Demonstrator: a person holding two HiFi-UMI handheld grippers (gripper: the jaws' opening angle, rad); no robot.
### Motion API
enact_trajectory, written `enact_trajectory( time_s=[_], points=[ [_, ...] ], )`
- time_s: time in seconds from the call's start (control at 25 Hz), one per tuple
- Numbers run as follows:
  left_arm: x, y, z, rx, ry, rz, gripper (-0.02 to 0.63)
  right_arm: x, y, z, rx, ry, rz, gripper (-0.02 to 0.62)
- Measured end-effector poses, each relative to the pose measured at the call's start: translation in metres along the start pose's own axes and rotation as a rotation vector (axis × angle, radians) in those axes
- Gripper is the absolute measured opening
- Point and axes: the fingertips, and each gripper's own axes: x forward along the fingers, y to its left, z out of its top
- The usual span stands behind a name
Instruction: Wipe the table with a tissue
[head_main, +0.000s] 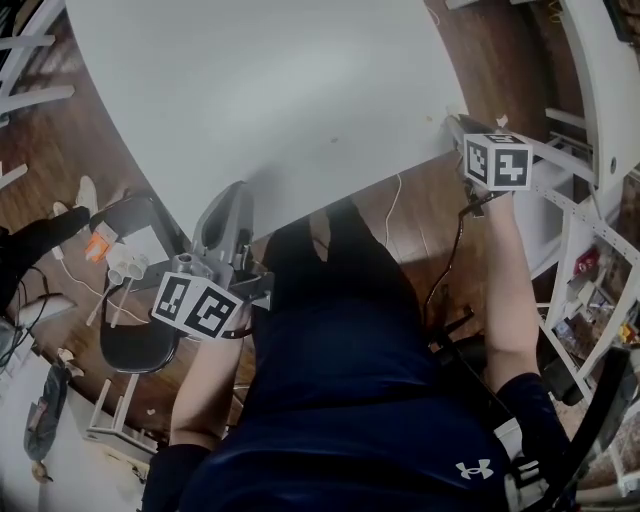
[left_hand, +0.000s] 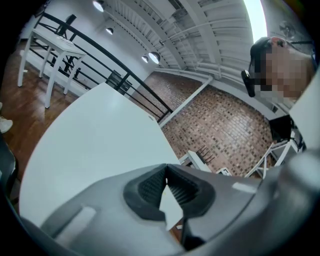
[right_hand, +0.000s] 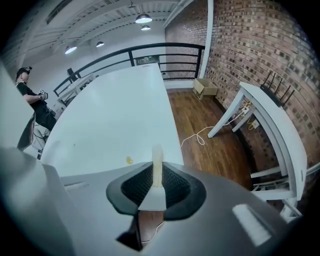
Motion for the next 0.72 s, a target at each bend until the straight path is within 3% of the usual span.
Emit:
enact_trajectory(
  time_s=[0.24, 0.72],
  points=[
    [-0.005, 0.012, 0.008, -0.011, -0.015, 0.005, 0.006, 0.003, 0.013, -0.001, -0.020, 0.041, -0.008, 0.057],
    [-0.010, 0.024, 0.019, -0.019, -0.018, -0.001, 0.006, 0.007, 0.034, -0.002, 0.042, 0.046, 0.016, 0.057]
  ],
)
